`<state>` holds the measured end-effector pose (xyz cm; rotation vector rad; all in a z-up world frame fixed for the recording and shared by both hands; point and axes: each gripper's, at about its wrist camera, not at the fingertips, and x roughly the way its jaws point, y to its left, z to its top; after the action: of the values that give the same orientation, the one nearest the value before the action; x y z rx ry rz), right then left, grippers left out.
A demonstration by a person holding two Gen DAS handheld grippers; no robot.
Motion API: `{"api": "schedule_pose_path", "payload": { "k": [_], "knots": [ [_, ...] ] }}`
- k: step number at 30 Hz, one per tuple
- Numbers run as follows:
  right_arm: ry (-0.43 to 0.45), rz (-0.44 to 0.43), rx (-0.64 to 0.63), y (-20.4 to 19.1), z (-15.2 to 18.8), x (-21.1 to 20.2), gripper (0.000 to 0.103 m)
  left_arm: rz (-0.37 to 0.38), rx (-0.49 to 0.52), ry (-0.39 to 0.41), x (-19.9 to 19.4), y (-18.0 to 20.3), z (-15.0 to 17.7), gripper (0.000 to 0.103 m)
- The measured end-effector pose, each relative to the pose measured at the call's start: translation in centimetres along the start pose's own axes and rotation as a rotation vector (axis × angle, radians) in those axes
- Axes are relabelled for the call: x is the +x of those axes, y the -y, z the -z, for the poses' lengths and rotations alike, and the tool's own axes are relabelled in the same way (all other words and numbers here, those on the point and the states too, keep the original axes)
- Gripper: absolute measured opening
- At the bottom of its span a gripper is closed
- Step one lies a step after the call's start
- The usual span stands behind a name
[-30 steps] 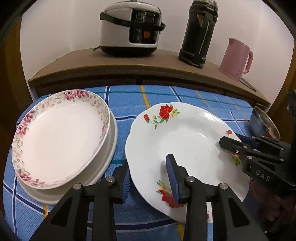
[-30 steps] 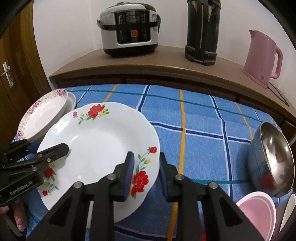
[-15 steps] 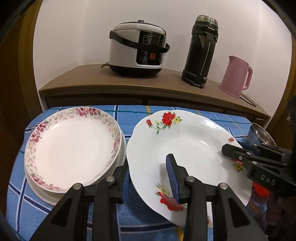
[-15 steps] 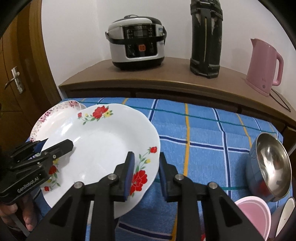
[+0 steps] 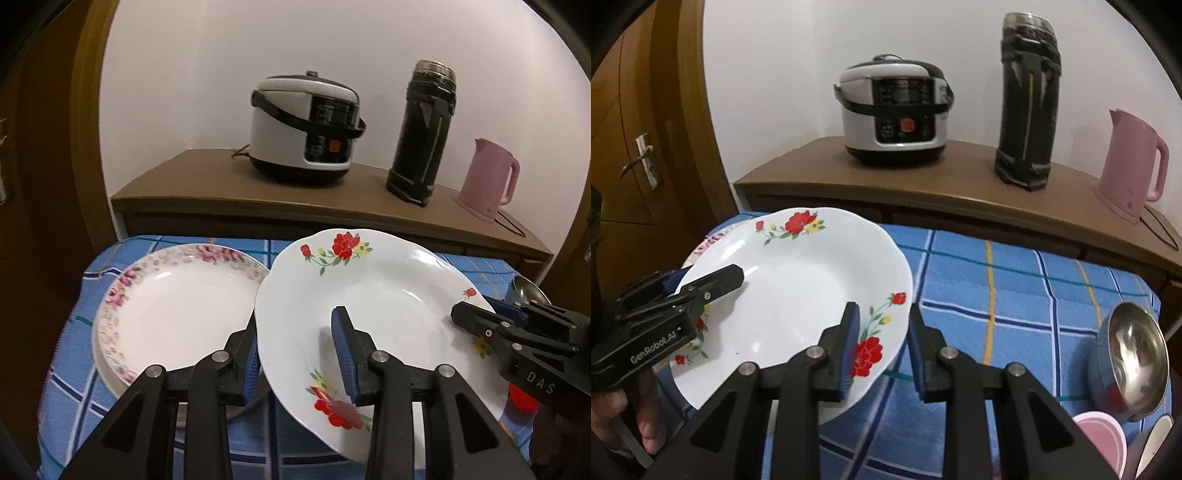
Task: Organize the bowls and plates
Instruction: 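Lift the red-rose plate off the cloth with both grippers, then carry the red-rose plate over the floral bowl stack with both grippers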
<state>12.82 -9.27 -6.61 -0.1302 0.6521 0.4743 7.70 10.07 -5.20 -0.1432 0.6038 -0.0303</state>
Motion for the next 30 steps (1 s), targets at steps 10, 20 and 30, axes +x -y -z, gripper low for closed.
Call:
{"api": "schedule_pose_path", "payload": {
  "k": [10,20,30],
  "knots": [
    [0.044,-0.042,-0.04,-2.5,-1.8,-0.1,0.026,-0.056,-0.04,0.047,-1.4,-2.1,-1.1,0.039],
    [0.094,-0.067,-0.079,-4.8,-4.1,-0.1,0.026,-0.107,-0.061,0.105,-2.7,-4.4,-2.6,0.039],
    [0.136,-0.087,-0.106,-7.0,-6.2,0.1,0.026,-0.152,-0.088,0.131,-3.2,-6.6,-3.8,0.039]
  ]
}}
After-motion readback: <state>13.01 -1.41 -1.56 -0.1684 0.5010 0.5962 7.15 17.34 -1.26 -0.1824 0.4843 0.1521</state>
